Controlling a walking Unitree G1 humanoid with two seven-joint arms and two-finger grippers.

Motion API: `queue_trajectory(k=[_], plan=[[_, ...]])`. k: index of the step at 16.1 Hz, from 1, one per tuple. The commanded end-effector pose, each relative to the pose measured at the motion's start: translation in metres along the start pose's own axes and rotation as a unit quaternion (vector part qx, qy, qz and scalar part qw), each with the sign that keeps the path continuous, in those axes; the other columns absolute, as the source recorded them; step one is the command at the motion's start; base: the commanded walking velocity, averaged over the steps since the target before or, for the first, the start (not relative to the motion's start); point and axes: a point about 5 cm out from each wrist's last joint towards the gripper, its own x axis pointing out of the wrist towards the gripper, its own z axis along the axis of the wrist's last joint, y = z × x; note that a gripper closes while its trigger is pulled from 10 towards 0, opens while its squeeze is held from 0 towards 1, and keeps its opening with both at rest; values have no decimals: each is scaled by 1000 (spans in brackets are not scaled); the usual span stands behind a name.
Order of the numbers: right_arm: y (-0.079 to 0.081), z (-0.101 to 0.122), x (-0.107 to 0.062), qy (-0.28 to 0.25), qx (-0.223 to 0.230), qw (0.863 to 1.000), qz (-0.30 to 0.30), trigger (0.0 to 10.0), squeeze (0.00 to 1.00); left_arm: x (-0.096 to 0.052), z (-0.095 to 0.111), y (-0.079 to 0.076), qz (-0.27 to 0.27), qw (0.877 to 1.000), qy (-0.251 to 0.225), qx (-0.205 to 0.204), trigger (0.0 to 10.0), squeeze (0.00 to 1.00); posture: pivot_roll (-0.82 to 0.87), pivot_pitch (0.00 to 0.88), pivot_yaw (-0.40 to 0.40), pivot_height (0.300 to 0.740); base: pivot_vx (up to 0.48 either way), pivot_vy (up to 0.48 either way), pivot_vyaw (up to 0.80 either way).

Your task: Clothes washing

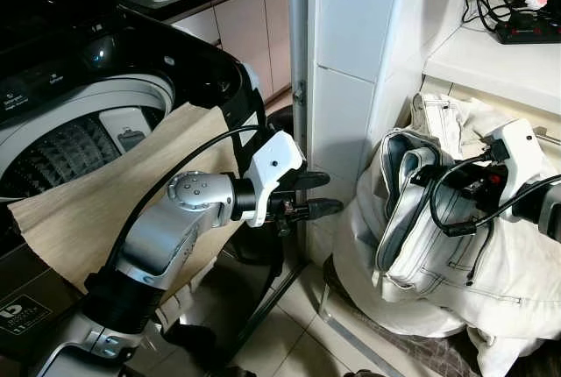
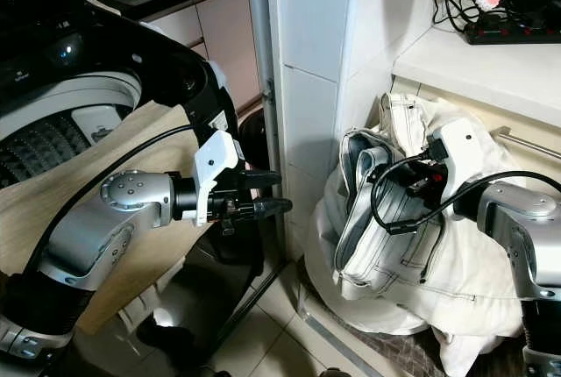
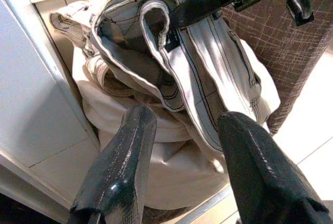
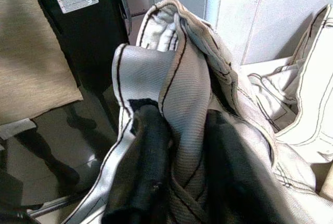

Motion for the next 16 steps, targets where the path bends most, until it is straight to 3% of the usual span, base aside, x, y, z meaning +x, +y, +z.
queue_trajectory(k=[1,3,4,5,6,7,8,9,10,12,13,14,16], plan=[[-3,13,-1,-21,-9,1000,-4,10000,1000,-3,-2,1,8,1000,6,2,10000,0,-98,0,101,740,0,0,0],[-3,14,-2,-23,-10,1000,-7,10000,1000,-4,-5,1,11,1000,9,2,10000,0,-99,0,99,740,0,0,0],[-6,18,-2,-30,-9,999,-20,118,1000,-6,-8,2,17,1000,12,2,10000,0,-99,0,95,740,0,0,0],[-6,24,-4,-48,-7,999,-15,0,396,-9,-10,3,26,1000,14,0,10000,0,-98,0,93,740,0,0,0],[-6,43,-9,-122,37,992,8,0,0,-11,-10,4,40,999,9,-4,10000,0,-95,0,80,740,0,0,0],[-6,48,-10,-143,53,988,13,0,0,-12,-10,5,43,999,7,-6,10000,0,-95,0,80,740,0,0,0],[-9,56,-14,-167,63,984,15,5255,0,-13,-10,6,54,999,3,-6,10000,0,-94,0,72,740,0,0,0],[-10,57,-14,-173,66,983,14,5804,0,-13,-10,6,58,998,1,-6,10000,0,-94,0,72,740,0,0,0],[-14,59,-14,-179,69,981,2,10000,0,-13,-10,6,64,998,-4,-8,10000,0,-92,0,63,740,0,0,0],[-14,57,-10,-171,66,983,1,10000,0,-14,-10,5,68,998,-8,-11,10000,0,-90,0,58,740,0,0,0],[-10,58,-9,-177,76,981,18,4549,0,-14,-11,5,70,997,-12,-12,10000,0,-89,0,57,740,0,0,0],[-8,60,-11,-190,88,977,31,0,0,-14,-9,5,76,997,-20,-9,10000,0,-88,0,53,740,0,0,0],[-15,70,-19,-237,124,963,29,0,0,-13,-2,8,102,993,-53,-12,10000,0,-87,0,49,740,0,0,0]])
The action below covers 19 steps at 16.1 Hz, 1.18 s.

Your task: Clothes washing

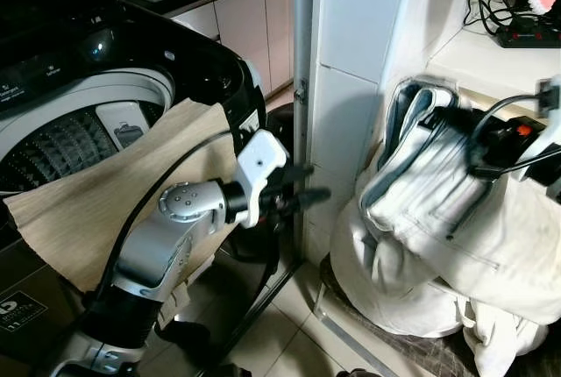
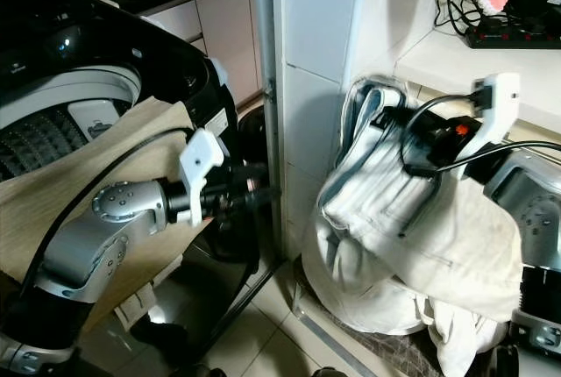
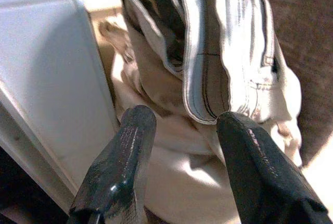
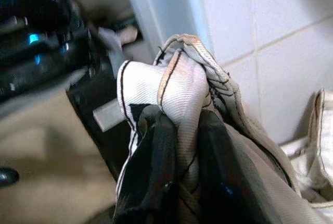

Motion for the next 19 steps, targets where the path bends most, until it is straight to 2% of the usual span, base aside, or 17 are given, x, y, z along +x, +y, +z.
queue_trajectory(k=[1,2,3,4,8,9,10,11,12,15,17,18,19], plan=[[-1,25,-4,-55,-5,998,-2,4196,0,-3,9,4,18,1000,-23,10,10000,0,-89,0,48,740,0,0,0],[-3,21,-5,-33,-27,999,-14,10000,0,-3,9,4,17,1000,-22,9,10000,0,-92,0,50,740,0,0,0],[-4,12,-6,4,-50,999,-20,10000,0,-2,7,3,13,1000,-18,10,10000,0,-92,0,50,740,0,0,0],[1,-10,-6,71,-76,995,-10,10000,1000,-1,4,-1,3,1000,-9,11,10000,0,-96,0,54,740,0,0,0],[3,-11,-7,66,-65,996,-10,10000,1000,0,5,-1,2,1000,-10,11,10000,0,-98,0,58,740,0,0,0],[3,-10,-7,62,-61,996,-7,9333,1000,0,5,-1,2,1000,-10,11,10000,0,-98,0,58,740,0,0,0],[1,-6,-7,50,-51,997,-11,0,1000,0,5,-1,3,1000,-10,12,10000,0,-98,0,58,740,0,0,0],[1,-5,-7,47,-47,998,-12,0,961,0,5,0,3,1000,-10,12,10000,0,-98,0,58,740,0,0,0],[2,-5,-7,46,-47,998,-7,0,0,0,5,0,4,1000,-10,12,10000,0,-98,0,58,740,0,0,0],[20,5,-5,20,-33,997,60,0,0,3,8,2,17,1000,-20,10,10000,0,-100,0,53,740,0,0,0],[22,8,-6,11,-28,997,72,0,0,5,9,2,21,999,-27,4,10000,0,-100,0,53,740,0,0,0],[25,13,-6,-3,-21,996,81,0,0,6,11,3,26,999,-36,-2,10000,0,-100,0,53,740,0,0,0],[26,27,-8,-49,9,994,95,0,0,9,18,6,43,997,-62,-1,10000,0,-100,0,53,740,0,0,0]])
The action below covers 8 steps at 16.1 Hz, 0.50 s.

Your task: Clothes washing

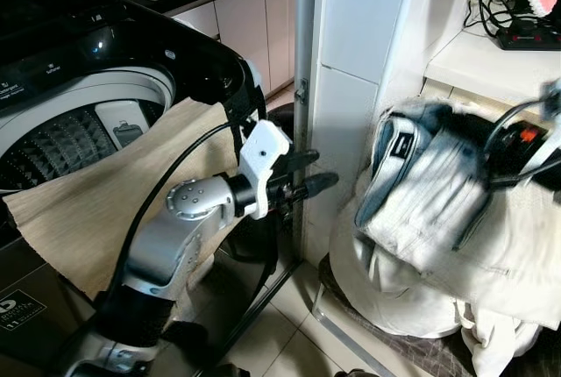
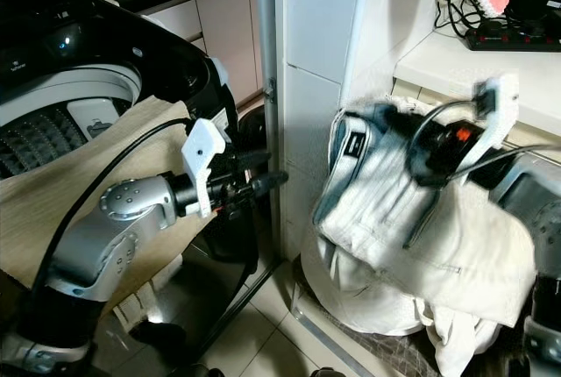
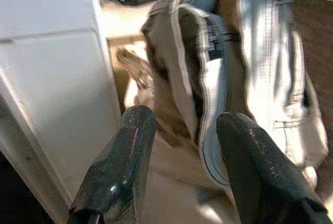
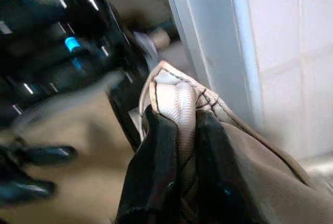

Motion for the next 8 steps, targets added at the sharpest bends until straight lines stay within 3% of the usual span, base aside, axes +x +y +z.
queue_trajectory(k=[1,4,5,6,8], plan=[[16,36,-2,-85,-2,995,47,0,0,4,21,9,30,998,-56,10,10000,0,-100,0,53,740,0,0,0],[41,77,-5,-164,-1,978,127,0,0,18,70,10,28,982,-187,-16,10000,0,-134,0,45,740,0,0,0],[44,79,-5,-167,-3,977,134,0,0,20,77,8,17,979,-202,-21,10000,1000,-134,0,45,740,0,0,0],[49,84,-3,-166,-13,976,141,0,0,25,93,1,-18,970,-237,-46,10000,1000,-134,0,45,740,0,0,0],[53,87,0,-166,-20,976,141,0,0,32,99,-14,-72,967,-240,-44,10000,1000,-134,0,45,740,0,0,0]])
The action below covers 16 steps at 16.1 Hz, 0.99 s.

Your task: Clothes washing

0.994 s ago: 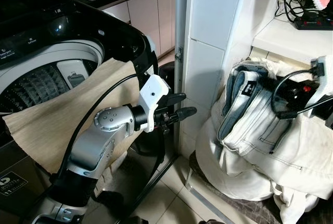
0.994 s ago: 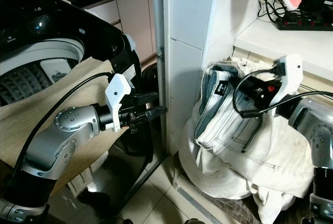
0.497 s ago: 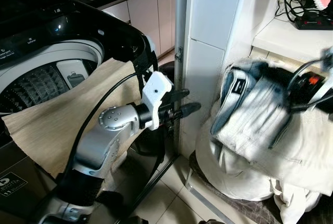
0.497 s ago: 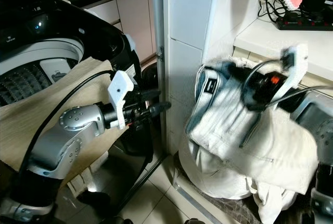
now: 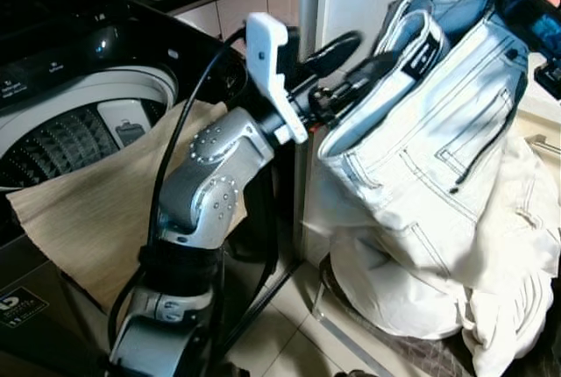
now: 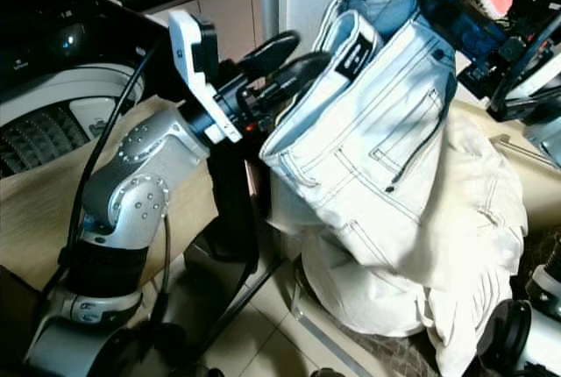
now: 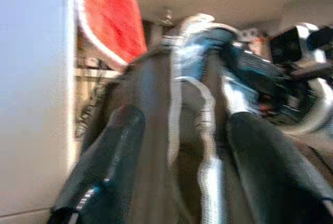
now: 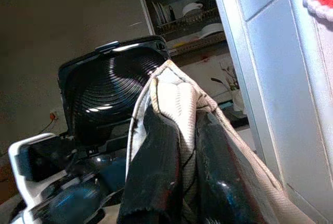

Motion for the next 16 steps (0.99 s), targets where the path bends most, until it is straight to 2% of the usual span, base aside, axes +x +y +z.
queue_trajectory(k=[1,2,4,5,8,10,11,12,13,15,16], plan=[[10,10,5,-10,-22,999,21,0,0,3,2,-5,-20,1000,1,-1,10000,1000,-134,0,45,740,0,0,0],[10,7,9,1,-28,1000,3,0,0,5,-7,-21,-66,997,17,-24,10000,1000,-149,0,45,740,0,0,0],[10,3,11,9,-27,1000,-11,0,0,4,-18,-33,-97,993,45,-49,10000,1000,-151,0,51,740,0,0,0],[10,2,12,8,-24,1000,-18,0,0,2,-28,-36,-95,991,79,-45,10000,1000,-151,0,51,740,0,0,0],[9,3,12,3,-24,999,-23,0,0,-1,-37,-32,-75,991,102,-34,10000,1000,-145,0,56,740,0,0,0],[9,4,14,0,-25,999,-27,0,0,-8,-45,-28,-69,988,135,5,10000,992,-139,0,55,740,0,0,0],[9,4,15,-1,-25,999,-27,0,0,-9,-47,-26,-64,987,143,15,10000,816,-139,0,55,740,0,0,0],[10,4,16,-1,-26,999,-28,0,0,-10,-49,-24,-54,987,152,23,10000,0,-137,0,54,740,0,0,0],[11,5,16,-1,-26,999,-25,0,0,-9,-48,-18,-27,988,147,38,10000,0,-137,0,54,740,0,0,0],[13,4,17,1,-28,999,-17,0,0,-8,-37,-4,28,992,108,59,10000,0,-138,0,54,740,0,0,0],[13,4,16,3,-29,999,-17,0,0,-13,-37,4,42,990,117,70,10000,0,-138,0,54,740,0,0,0]])
